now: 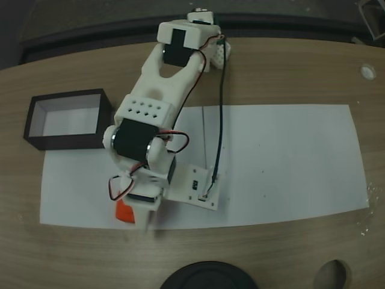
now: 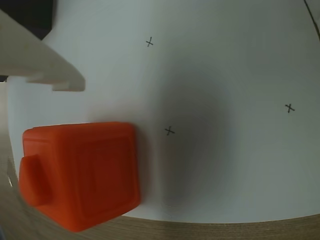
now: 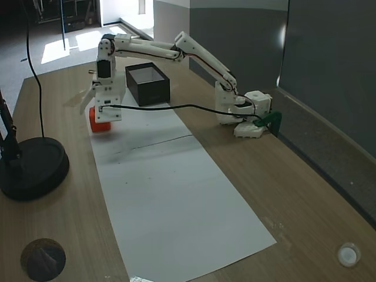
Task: Grab a orange square and put it in the box.
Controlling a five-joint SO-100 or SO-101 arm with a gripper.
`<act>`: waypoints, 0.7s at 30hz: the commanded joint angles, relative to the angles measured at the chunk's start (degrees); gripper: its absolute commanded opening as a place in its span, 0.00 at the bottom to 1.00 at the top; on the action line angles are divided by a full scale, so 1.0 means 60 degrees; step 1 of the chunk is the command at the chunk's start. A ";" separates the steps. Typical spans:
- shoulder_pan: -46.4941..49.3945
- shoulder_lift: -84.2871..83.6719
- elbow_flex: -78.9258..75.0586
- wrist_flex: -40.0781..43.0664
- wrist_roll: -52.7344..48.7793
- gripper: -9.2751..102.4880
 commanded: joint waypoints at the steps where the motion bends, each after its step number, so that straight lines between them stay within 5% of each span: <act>1: 0.0103 -0.0117 -0.1201 -0.0015 -0.0015 0.44; 14: 0.0806 -0.1772 -0.2710 -0.0132 -0.0864 0.42; 21: 0.0864 -0.2080 -0.2710 -0.0103 -0.0937 0.12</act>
